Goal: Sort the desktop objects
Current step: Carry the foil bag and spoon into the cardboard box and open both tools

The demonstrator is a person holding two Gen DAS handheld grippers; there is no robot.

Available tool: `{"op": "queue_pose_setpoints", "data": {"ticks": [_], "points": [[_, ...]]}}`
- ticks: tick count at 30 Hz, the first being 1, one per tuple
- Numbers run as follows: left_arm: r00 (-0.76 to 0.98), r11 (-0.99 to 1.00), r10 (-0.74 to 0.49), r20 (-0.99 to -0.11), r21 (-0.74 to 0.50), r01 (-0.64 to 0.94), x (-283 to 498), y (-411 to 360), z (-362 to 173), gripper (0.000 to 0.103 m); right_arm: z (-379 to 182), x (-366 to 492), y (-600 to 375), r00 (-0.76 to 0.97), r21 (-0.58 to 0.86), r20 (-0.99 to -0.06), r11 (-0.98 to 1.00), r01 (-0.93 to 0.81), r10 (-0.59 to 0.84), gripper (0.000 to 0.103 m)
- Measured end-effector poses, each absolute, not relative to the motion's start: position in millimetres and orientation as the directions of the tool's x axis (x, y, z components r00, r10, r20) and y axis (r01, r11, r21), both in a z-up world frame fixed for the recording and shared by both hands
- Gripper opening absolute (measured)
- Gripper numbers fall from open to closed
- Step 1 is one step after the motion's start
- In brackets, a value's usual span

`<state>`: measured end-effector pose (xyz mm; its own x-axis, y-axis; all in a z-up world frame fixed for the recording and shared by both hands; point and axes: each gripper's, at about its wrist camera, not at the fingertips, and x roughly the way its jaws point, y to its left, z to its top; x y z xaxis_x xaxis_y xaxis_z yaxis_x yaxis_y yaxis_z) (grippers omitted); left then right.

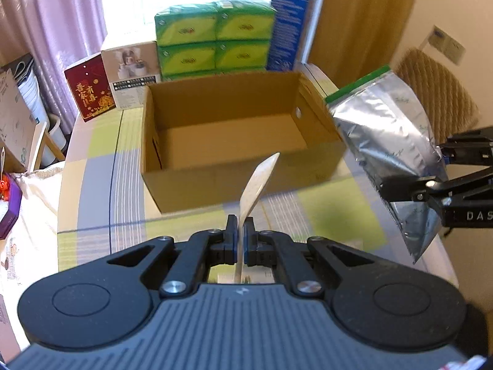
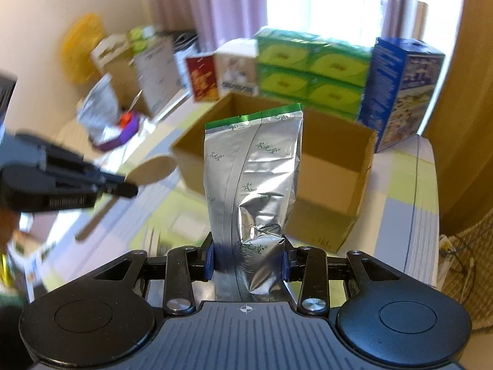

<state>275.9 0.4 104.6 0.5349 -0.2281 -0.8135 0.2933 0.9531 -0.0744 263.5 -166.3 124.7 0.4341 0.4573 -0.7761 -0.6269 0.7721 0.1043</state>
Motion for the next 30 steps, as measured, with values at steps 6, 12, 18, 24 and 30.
{"op": "queue_pose_setpoints", "data": {"ticks": [6,12,18,24,30], "points": [[0.552,0.964,-0.206,-0.808,-0.070,0.257,326.2,-5.3,107.6,0.001,138.4,323.7,-162.0,0.459,0.173,-0.757,0.820,-0.546,0.465,0.036],[0.568,0.976,-0.192,-0.800,-0.093,0.198,376.1,-1.7,102.7,0.001,135.8,379.5,-152.8,0.482,0.230,-0.744,0.855,-0.465,0.462,0.036],[0.581,0.986,-0.139,-0.802,-0.059,0.154,420.4,0.3,91.5,0.001,127.5,422.4,-144.1,0.519,0.237,-0.734,0.881,-0.409,0.438,0.036],[0.588,0.988,-0.134,-0.797,-0.059,0.144,449.2,-2.1,77.9,0.001,108.6,448.0,-142.3,0.549,0.239,-0.719,0.894,-0.380,0.426,0.036],[0.595,0.987,-0.155,-0.789,-0.098,0.127,465.2,-0.9,54.6,0.001,85.8,468.4,-141.3,0.538,0.265,-0.729,0.900,-0.347,0.422,0.036]]}}
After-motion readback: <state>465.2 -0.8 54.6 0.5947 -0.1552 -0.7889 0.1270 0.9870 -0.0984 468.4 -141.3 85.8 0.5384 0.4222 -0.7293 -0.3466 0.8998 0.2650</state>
